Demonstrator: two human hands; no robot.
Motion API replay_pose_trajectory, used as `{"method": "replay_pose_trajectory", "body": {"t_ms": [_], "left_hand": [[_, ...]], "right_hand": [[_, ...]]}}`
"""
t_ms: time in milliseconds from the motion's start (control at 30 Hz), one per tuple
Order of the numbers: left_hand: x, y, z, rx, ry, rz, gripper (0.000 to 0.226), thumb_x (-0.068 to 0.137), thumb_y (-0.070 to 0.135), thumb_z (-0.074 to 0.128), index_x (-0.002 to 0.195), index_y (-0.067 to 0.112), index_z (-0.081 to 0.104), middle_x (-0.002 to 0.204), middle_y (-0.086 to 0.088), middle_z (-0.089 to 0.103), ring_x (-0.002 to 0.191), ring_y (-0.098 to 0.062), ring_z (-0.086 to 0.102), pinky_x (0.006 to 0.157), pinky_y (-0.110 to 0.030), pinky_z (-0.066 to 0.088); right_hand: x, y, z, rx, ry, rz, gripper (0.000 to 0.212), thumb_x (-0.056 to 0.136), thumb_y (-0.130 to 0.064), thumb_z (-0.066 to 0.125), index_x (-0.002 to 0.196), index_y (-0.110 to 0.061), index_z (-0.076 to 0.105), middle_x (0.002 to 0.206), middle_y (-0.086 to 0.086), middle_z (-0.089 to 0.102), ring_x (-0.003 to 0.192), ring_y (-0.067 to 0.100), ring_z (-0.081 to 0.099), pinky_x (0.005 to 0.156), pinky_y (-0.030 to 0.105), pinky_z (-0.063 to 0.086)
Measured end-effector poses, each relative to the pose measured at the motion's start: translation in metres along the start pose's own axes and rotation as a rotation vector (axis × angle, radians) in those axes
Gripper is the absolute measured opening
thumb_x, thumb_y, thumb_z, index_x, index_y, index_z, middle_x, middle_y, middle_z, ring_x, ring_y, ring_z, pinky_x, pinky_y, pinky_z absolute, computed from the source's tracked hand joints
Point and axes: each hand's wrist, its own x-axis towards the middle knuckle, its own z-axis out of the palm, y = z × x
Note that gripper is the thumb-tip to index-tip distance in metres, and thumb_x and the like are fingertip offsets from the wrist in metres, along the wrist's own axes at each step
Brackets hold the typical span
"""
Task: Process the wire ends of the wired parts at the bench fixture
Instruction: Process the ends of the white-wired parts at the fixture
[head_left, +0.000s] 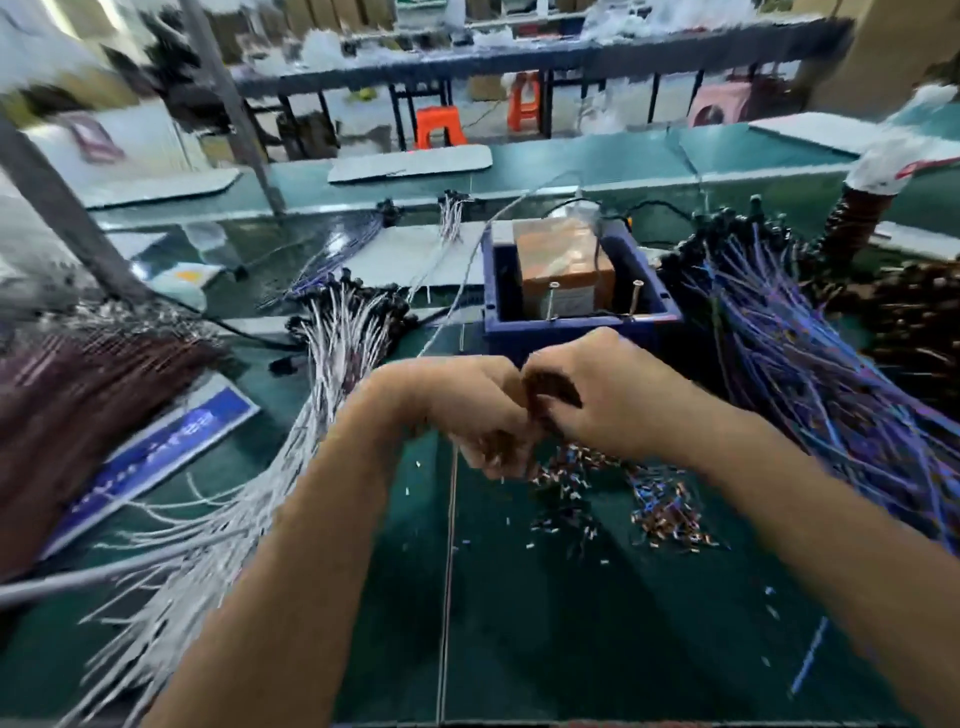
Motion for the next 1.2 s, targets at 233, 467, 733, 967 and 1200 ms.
{"method": "replay_pose_trajectory", "body": {"t_ms": [233, 467, 733, 967, 1200], "left_hand": [[-0.018, -0.055, -0.011, 0.433, 0.753, -0.349, 0.013, 0.087, 0.007, 0.058, 0.076, 0.013, 0.053, 0.081, -0.014, 0.059, 0.095, -0.041, 0.066, 0.077, -0.04, 0.051], [0.002, -0.075, -0.012, 0.526, 0.773, -0.416, 0.029, 0.094, 0.006, 0.05, 0.121, 0.006, 0.063, 0.126, -0.019, 0.063, 0.118, -0.041, 0.062, 0.09, -0.043, 0.049], [-0.002, -0.066, -0.038, 0.215, 0.837, -0.416, 0.022, 0.087, 0.009, 0.055, 0.104, 0.006, 0.069, 0.103, -0.014, 0.068, 0.1, -0.035, 0.063, 0.079, -0.033, 0.045], [-0.032, -0.026, -0.057, -0.325, 1.201, -0.104, 0.031, 0.104, 0.021, 0.048, 0.089, 0.003, 0.068, 0.088, -0.014, 0.073, 0.082, -0.033, 0.069, 0.081, -0.043, 0.059], [-0.057, 0.018, -0.06, -0.943, 1.204, 0.394, 0.035, 0.098, 0.01, 0.047, 0.065, 0.016, 0.057, 0.064, -0.001, 0.058, 0.048, -0.011, 0.042, 0.045, -0.024, 0.032]], "right_hand": [[0.08, -0.056, 0.076, -0.032, -0.111, 0.131, 0.016, 0.088, -0.015, 0.058, 0.075, -0.019, 0.049, 0.092, 0.02, 0.068, 0.092, 0.044, 0.067, 0.07, 0.037, 0.05], [0.102, -0.06, 0.101, 0.142, -0.195, 0.349, 0.008, 0.087, -0.012, 0.05, 0.085, -0.017, 0.056, 0.072, 0.01, 0.063, 0.076, 0.041, 0.071, 0.062, 0.043, 0.058], [0.091, -0.067, 0.098, 0.518, 0.03, 0.386, 0.031, 0.108, -0.024, 0.039, 0.103, -0.007, 0.064, 0.095, 0.019, 0.072, 0.081, 0.041, 0.069, 0.075, 0.054, 0.06], [0.084, -0.082, 0.077, 1.088, 0.305, 0.164, 0.037, 0.112, -0.022, 0.043, 0.093, 0.001, 0.064, 0.089, 0.026, 0.063, 0.078, 0.026, 0.051, 0.064, 0.03, 0.041], [0.072, -0.084, 0.028, 1.274, 0.372, -0.022, 0.024, 0.111, -0.012, 0.045, 0.096, -0.004, 0.062, 0.086, 0.01, 0.066, 0.08, 0.02, 0.06, 0.078, 0.037, 0.051]]}}
